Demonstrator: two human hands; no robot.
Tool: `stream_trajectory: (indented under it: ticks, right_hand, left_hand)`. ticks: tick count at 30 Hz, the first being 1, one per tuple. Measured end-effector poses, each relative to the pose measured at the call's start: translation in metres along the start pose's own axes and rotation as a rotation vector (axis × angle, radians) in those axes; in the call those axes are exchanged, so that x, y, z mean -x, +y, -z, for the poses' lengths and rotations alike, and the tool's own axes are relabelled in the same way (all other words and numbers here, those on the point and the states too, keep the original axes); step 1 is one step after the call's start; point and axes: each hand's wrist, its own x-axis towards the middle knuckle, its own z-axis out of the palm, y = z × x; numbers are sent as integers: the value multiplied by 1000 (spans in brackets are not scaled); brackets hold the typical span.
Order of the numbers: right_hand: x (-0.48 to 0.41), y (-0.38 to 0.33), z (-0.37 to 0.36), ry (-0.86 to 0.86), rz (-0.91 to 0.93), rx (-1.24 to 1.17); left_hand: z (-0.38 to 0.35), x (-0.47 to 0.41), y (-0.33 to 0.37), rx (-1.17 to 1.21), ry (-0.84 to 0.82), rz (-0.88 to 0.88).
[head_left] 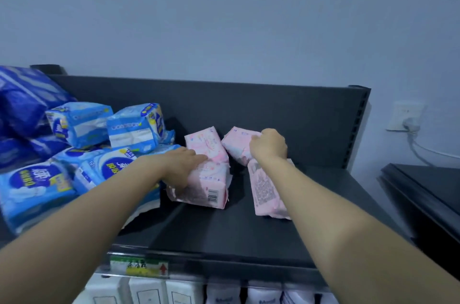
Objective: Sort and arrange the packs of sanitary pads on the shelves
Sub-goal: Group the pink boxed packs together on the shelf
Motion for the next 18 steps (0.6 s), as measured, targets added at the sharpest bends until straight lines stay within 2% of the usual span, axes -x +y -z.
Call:
stream_trajectory:
  ticks: [3, 8, 10, 13, 15, 18]
  right_hand:
    - [-9, 4, -20, -258, -68, -141]
    - [-9, 11, 6, -651, 66, -174]
    - [-11, 16, 26, -762, 116, -50]
    - [-10, 28, 52, -963, 53, 313]
    - [-8, 37, 62, -1047, -24, 416]
    - [0, 40, 54, -1035, 39, 285]
  left_hand:
    - [5, -1, 1, 102, -68, 31]
    - [9, -7, 16, 208, -64, 43]
    - [10, -10, 17, 253, -79, 32]
    - [11, -11, 19, 278, -63, 24]
    - [11, -11, 21, 270, -67, 36]
    - [12, -13, 20, 264, -95, 58]
